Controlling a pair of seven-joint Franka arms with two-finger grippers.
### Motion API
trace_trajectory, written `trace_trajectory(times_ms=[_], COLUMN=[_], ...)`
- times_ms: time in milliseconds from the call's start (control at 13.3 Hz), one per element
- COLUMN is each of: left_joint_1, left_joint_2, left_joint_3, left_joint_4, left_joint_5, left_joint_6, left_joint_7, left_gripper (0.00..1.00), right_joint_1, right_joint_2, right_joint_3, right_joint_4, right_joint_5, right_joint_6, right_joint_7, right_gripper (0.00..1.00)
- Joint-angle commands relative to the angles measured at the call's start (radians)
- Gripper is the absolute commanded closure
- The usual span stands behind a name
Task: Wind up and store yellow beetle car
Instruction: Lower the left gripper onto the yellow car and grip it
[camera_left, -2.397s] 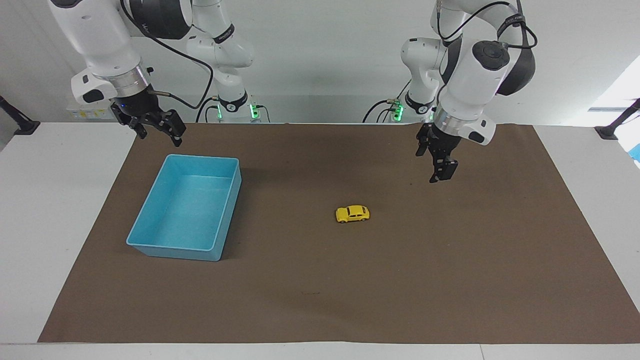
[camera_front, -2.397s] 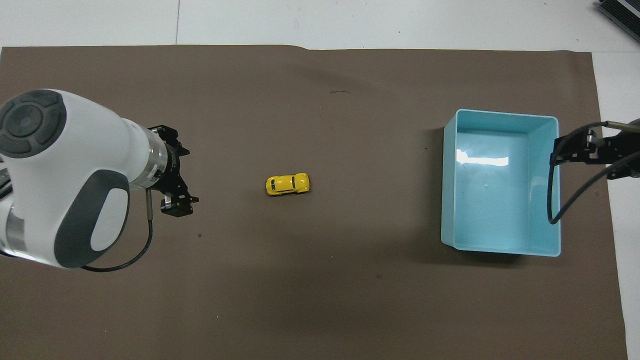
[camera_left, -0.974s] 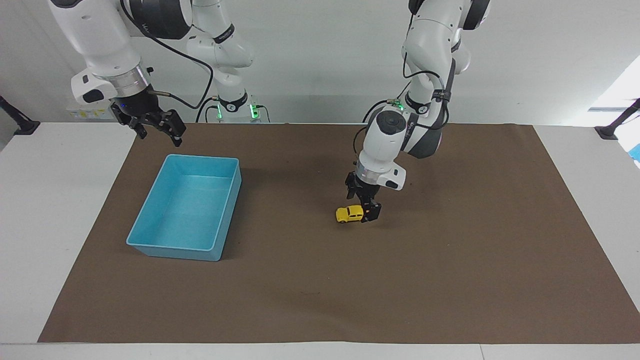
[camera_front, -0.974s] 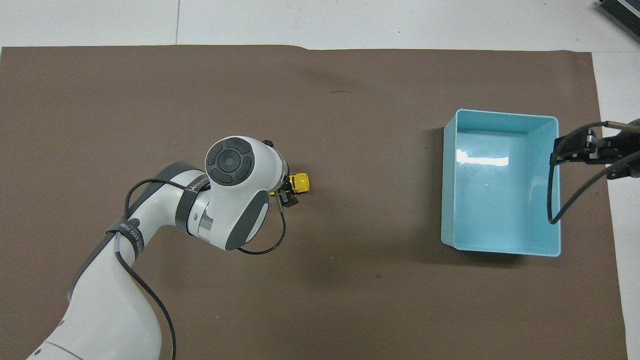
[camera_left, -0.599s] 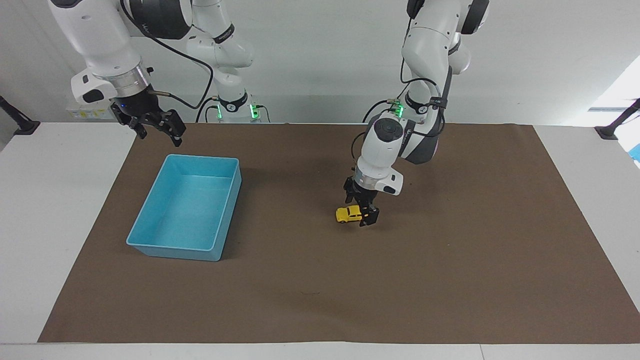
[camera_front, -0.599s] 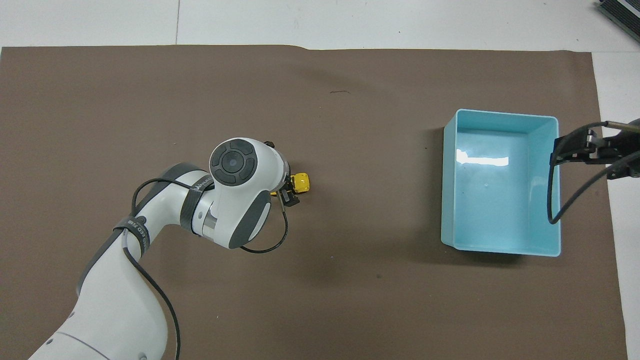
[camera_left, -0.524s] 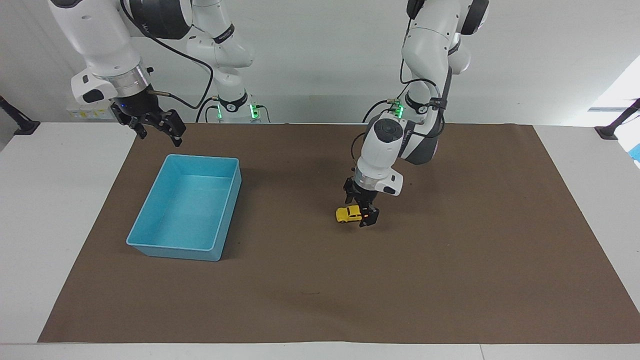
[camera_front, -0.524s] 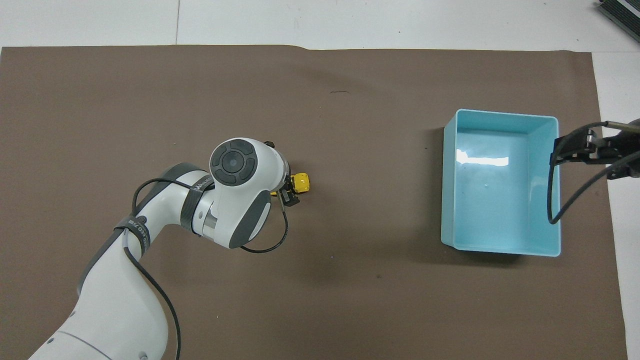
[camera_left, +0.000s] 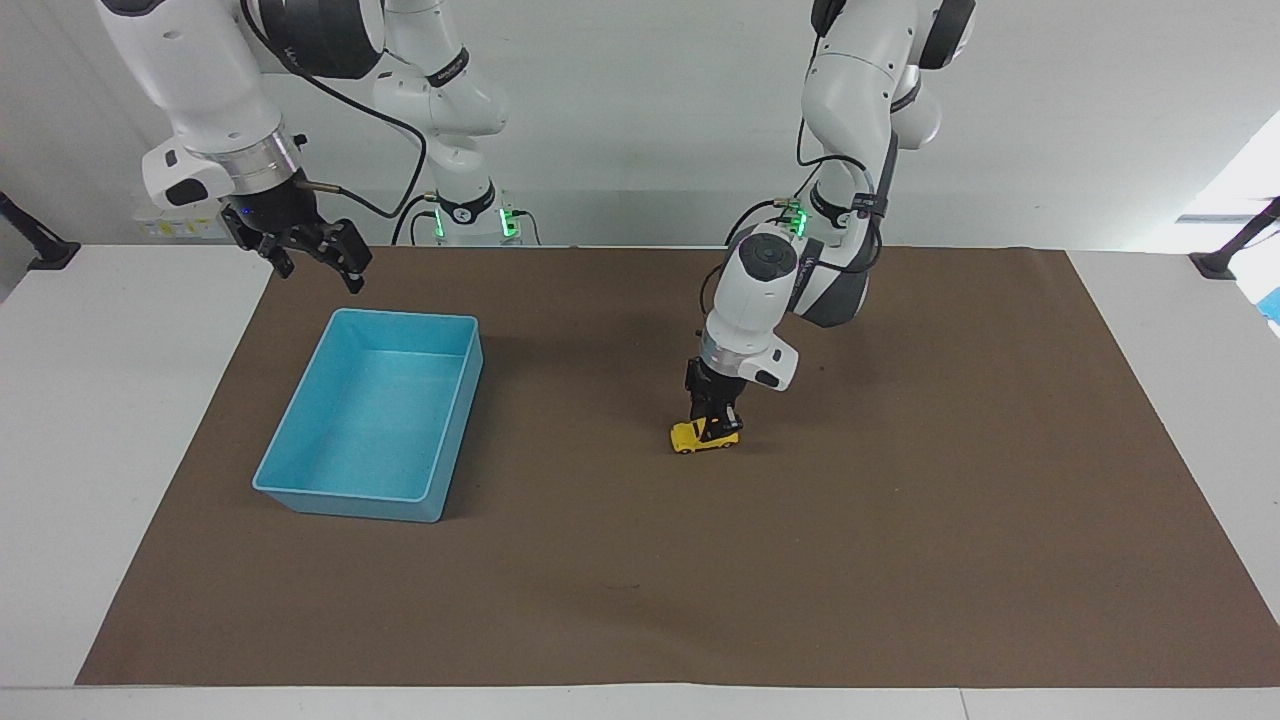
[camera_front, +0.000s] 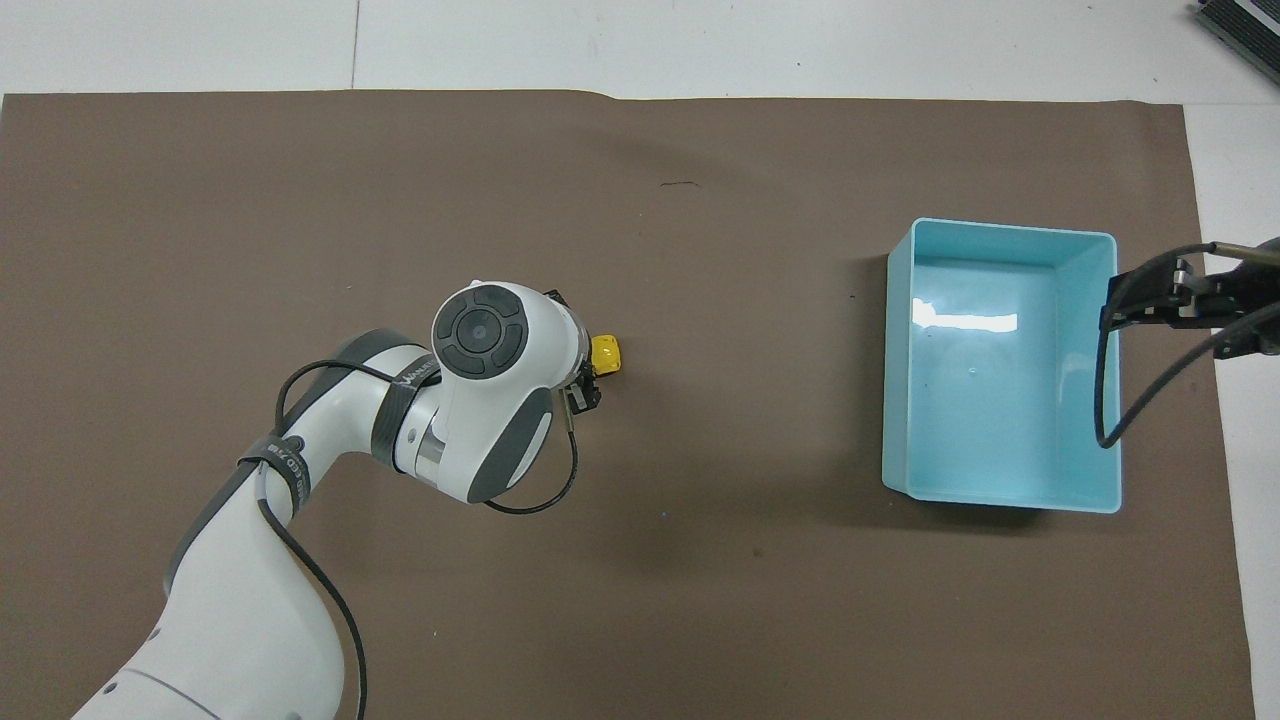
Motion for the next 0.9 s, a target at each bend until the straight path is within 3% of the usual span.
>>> trace_trajectory(times_ms=[0, 824], left_joint_1=[-0.006, 0.12], left_joint_2=[0.002, -0.038], left_joint_3=[0.021, 0.022], left_joint_4=[-0.036, -0.16], left_joint_5=[-0.014, -0.014], left_joint_6=[0.009, 0.014], left_joint_7=[0.056, 0.258], left_gripper=[0.92, 0.91], right_joint_1=[-0.01, -0.01], right_joint_2=[0.0, 0.0], right_joint_3=[0.006, 0.006], right_joint_4=[0.006, 0.004], right_joint_5=[0.015, 0.015], right_joint_6=[-0.007, -0.007], right_joint_7=[-0.028, -0.028], right_gripper=[0.0, 0.0])
